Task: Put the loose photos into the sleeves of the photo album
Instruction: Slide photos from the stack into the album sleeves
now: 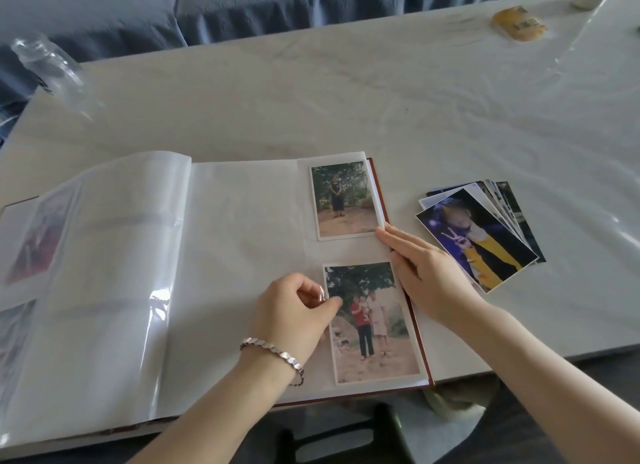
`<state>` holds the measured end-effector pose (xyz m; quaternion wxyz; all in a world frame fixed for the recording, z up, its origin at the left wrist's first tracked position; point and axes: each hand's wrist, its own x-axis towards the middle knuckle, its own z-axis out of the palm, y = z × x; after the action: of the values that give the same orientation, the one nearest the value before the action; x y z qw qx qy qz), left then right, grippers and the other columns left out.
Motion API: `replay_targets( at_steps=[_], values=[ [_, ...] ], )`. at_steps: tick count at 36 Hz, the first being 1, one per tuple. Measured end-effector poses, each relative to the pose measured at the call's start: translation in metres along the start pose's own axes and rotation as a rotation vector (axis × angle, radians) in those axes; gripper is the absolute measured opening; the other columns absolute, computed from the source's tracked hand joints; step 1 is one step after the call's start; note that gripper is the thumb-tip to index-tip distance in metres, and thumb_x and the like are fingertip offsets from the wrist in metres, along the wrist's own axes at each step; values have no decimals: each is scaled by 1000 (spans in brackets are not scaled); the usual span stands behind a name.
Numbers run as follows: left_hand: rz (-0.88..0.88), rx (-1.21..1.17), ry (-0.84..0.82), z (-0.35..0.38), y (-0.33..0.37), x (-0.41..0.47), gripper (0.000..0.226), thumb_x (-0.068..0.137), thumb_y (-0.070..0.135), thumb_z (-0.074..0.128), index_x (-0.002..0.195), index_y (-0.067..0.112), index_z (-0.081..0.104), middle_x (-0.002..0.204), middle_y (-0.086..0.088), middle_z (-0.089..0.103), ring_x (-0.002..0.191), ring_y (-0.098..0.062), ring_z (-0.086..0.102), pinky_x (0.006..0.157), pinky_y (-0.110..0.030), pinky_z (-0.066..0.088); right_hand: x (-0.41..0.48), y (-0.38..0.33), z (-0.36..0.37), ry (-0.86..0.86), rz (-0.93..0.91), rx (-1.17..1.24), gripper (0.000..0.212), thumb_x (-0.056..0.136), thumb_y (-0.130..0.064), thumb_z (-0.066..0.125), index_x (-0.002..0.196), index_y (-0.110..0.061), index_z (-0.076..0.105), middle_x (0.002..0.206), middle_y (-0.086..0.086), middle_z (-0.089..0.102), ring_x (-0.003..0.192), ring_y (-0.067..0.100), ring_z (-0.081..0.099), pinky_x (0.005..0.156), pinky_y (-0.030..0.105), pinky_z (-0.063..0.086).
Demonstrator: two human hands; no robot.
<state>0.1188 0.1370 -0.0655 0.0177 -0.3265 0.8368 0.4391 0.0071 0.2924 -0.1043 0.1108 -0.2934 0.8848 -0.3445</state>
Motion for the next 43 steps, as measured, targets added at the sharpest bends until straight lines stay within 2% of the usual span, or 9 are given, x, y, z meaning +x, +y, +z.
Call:
replay_targets(
  at_steps=[10, 17, 23, 26, 30, 34, 38, 40, 43],
  values=[
    [63, 201, -17, -5, 7, 5, 27, 77, 27, 74, 57, 21, 58, 54, 10, 58, 56, -5, 56, 50, -12, 36, 0, 1, 1, 20, -21, 5, 39, 97, -14, 45, 135, -23, 44, 131, -20, 31, 122, 16, 52, 91, 34, 52],
    [80, 228, -12, -7, 8, 5, 25, 78, 26, 74, 57, 21, 61, 53, 11, 60, 55, -2, 56, 50, -10, 37, 0, 2, 3, 35, -27, 18, 39, 97, -14, 45, 135, -24, 43, 131, -19, 32, 122, 17, 52, 91, 38, 52],
    [-72, 27, -37, -8, 3, 6, 20, 73, 19, 79, 57, 15, 67, 51, 3, 66, 48, -10, 64, 64, -26, 56, -1, 0, 4, 44, -29, 19, 39, 97, -13, 45, 135, -21, 45, 139, -10, 40, 125, 12, 47, 100, 29, 44],
    [-132, -126, -53, -11, 3, 5, 18, 71, 13, 80, 58, 11, 68, 52, -1, 67, 49, -14, 66, 59, -30, 58, 0, -3, 1, -17, 39, 77, 41, 97, -14, 43, 138, -20, 42, 140, -5, 46, 123, 3, 43, 102, 21, 39],
    [-212, -412, -83, -18, 1, 4, 13, 71, 3, 77, 65, 2, 66, 55, -6, 68, 48, -13, 65, 47, -21, 53, -3, -12, -7, 92, 211, 216, 42, 96, -23, 45, 138, -20, 41, 124, -8, 53, 113, 5, 51, 96, 28, 47],
    [-278, -563, -143, -26, -3, 7, 13, 71, 0, 74, 76, 1, 62, 55, -6, 67, 46, -13, 64, 45, -19, 51, -6, -26, -16, 116, 303, 419, 20, 97, -24, 43, 110, -22, 58, 79, -10, 64, 65, -5, 58, 60, 9, 47],
    [-101, -382, -109, -28, -8, 8, 32, 72, -3, 74, 89, 16, 55, 59, -1, 66, 51, -9, 63, 50, -19, 52, -6, -45, -18, -102, 335, 735, 19, 95, -23, 44, 90, -24, 62, 71, -5, 67, 63, 4, 63, 58, 14, 50],
    [81, -162, -12, -28, -9, 13, 32, 74, 7, 76, 85, 30, 55, 73, 6, 64, 66, -6, 63, 61, -15, 50, -6, -51, -16, -136, 264, 752, 21, 95, -21, 41, 92, -33, 58, 79, -15, 68, 72, -1, 66, 60, 13, 51],
    [139, -256, 7, -32, -1, 20, 16, 75, 34, 73, 84, 33, 59, 87, 10, 67, 81, -6, 64, 75, -23, 50, -7, -63, -11, -235, 187, 723, 28, 97, -17, 40, 108, -38, 54, 92, -20, 69, 89, -3, 65, 73, 19, 55]
  ],
)
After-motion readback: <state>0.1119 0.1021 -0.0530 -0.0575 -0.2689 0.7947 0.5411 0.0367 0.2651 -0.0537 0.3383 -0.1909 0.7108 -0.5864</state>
